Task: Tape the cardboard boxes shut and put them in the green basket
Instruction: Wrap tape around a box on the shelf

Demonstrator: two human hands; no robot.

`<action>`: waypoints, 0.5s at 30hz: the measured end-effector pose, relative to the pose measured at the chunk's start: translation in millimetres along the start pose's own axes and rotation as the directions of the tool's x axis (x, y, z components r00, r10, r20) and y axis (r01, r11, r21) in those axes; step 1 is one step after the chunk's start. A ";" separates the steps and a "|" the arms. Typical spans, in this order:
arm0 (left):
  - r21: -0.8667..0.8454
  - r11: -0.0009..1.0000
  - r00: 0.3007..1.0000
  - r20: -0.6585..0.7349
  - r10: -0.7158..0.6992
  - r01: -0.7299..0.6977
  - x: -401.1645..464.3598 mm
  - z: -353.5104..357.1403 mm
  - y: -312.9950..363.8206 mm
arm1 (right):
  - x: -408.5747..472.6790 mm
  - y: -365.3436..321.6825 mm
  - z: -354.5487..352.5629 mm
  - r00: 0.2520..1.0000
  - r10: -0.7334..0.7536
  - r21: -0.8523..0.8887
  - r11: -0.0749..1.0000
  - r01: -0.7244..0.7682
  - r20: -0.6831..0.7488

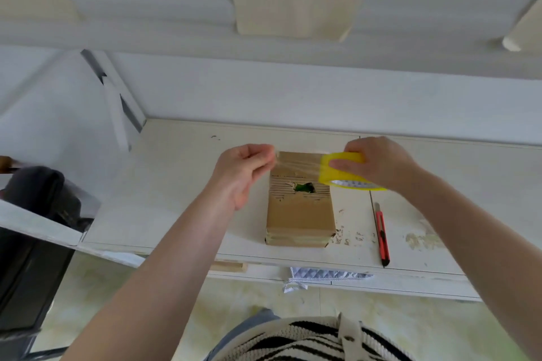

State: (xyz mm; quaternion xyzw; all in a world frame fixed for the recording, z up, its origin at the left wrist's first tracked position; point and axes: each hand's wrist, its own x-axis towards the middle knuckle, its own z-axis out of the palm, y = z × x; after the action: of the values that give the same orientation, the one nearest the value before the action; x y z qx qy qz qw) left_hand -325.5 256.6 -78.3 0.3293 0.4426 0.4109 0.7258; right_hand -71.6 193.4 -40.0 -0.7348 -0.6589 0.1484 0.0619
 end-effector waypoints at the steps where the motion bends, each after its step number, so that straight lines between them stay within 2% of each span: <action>1: -0.023 0.999 0.999 0.034 -0.025 0.026 -2.1 -0.3 0.0 | 4.4 0.2 -4.0 1.000 0.013 -0.032 0.999 -0.014 -0.019; 5: -0.053 0.992 0.992 0.051 -0.112 0.115 -0.5 -4.7 -1.7 | 11.2 -6.3 -7.8 1.000 -0.014 -0.017 1.000 0.014 -0.018; 9: 0.053 0.995 0.996 0.029 -0.086 0.085 6.0 -16.5 -7.8 | 16.0 -11.2 0.8 1.000 -0.024 -0.070 0.997 0.024 -0.001; 12: 0.120 0.991 0.997 -0.064 -0.050 0.058 14.6 -23.7 -24.4 | 20.3 -13.1 8.7 0.998 0.004 -0.087 0.996 0.002 0.061; 15: 0.165 0.977 0.974 -0.204 -0.097 0.132 23.6 -33.2 -56.8 | 29.6 -26.9 19.0 0.992 0.030 -0.140 0.990 -0.012 0.126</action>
State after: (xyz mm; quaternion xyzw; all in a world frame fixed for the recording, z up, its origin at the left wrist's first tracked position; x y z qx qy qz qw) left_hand -332.1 256.0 -147.9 0.3247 0.5646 0.3575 0.6694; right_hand -100.2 223.9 -54.3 -0.7331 -0.6626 0.1495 -0.0333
